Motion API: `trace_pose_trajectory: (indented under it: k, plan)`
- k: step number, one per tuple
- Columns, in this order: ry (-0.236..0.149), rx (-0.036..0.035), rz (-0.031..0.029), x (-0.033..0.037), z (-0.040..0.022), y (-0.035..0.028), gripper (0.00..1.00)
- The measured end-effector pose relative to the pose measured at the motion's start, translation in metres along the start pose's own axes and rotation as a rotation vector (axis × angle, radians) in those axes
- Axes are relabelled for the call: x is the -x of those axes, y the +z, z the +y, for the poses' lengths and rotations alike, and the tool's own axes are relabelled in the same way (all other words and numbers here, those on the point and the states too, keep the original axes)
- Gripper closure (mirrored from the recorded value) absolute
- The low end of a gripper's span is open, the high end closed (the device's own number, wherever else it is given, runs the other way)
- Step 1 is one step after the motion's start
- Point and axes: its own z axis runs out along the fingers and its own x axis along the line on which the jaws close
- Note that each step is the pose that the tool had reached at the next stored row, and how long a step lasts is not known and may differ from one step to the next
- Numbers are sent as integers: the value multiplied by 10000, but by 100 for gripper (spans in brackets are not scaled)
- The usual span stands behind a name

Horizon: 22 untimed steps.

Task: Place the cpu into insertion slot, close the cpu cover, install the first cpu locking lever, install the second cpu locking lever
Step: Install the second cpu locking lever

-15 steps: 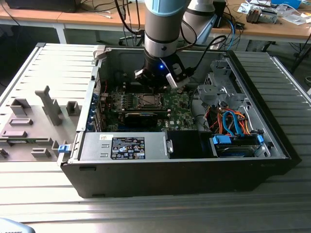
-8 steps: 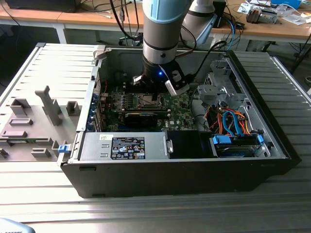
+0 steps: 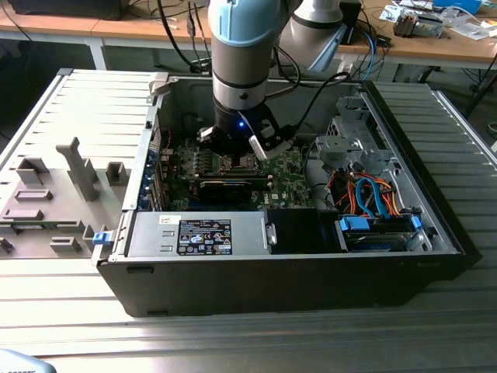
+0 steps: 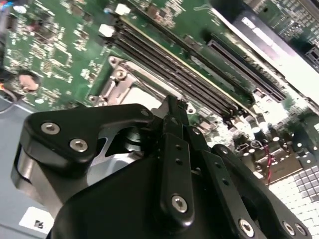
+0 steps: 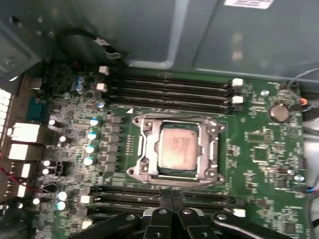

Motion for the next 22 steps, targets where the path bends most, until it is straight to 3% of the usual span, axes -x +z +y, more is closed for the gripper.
trace_pose_trajectory:
  k: [2, 5, 11, 14, 22]
  plan:
    - [1, 0, 0, -40, -3, 33, 89]
    - [1, 0, 0, -173, -11, 130, 89]
    - [0, 0, 0, -288, -26, 250, 89]
    - [-1, 0, 0, -322, -32, 296, 89]
    - [-17, 44, 1, -322, 3, 354, 89]
